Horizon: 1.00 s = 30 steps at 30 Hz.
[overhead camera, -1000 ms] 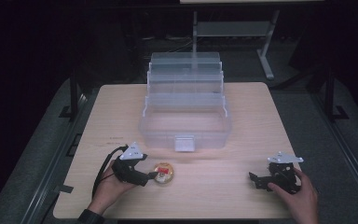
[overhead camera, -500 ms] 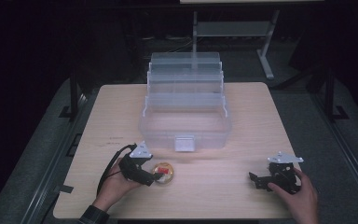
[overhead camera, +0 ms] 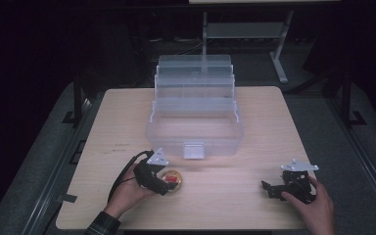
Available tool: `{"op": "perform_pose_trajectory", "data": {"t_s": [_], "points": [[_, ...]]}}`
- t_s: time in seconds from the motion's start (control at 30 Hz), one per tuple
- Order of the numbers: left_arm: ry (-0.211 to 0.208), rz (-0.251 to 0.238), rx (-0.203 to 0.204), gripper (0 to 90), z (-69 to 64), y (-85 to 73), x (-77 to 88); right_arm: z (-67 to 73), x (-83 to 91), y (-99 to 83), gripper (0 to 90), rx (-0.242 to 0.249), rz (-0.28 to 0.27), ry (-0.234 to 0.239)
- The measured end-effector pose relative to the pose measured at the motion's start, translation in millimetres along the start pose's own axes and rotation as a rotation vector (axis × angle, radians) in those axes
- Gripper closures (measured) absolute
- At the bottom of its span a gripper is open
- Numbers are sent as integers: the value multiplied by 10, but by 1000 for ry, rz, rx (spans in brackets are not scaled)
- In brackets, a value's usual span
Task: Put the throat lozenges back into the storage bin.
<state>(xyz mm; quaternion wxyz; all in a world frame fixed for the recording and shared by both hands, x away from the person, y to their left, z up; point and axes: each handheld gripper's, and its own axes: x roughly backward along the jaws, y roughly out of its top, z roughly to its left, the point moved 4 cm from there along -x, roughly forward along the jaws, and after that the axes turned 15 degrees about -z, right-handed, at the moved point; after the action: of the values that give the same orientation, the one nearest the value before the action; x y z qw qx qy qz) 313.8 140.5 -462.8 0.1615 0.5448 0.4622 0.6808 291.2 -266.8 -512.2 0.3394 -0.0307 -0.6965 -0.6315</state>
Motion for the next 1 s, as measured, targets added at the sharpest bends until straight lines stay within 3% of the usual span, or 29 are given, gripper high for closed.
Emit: {"op": "perform_pose_trajectory", "data": {"t_s": [0.5,1.0], "points": [[-23,95,-23,124,-29,-68,-171,0,0,0,0,0,0,0],[-24,145,-35,130,-40,-123,-246,0,0,0,0,1,0,0]]}}
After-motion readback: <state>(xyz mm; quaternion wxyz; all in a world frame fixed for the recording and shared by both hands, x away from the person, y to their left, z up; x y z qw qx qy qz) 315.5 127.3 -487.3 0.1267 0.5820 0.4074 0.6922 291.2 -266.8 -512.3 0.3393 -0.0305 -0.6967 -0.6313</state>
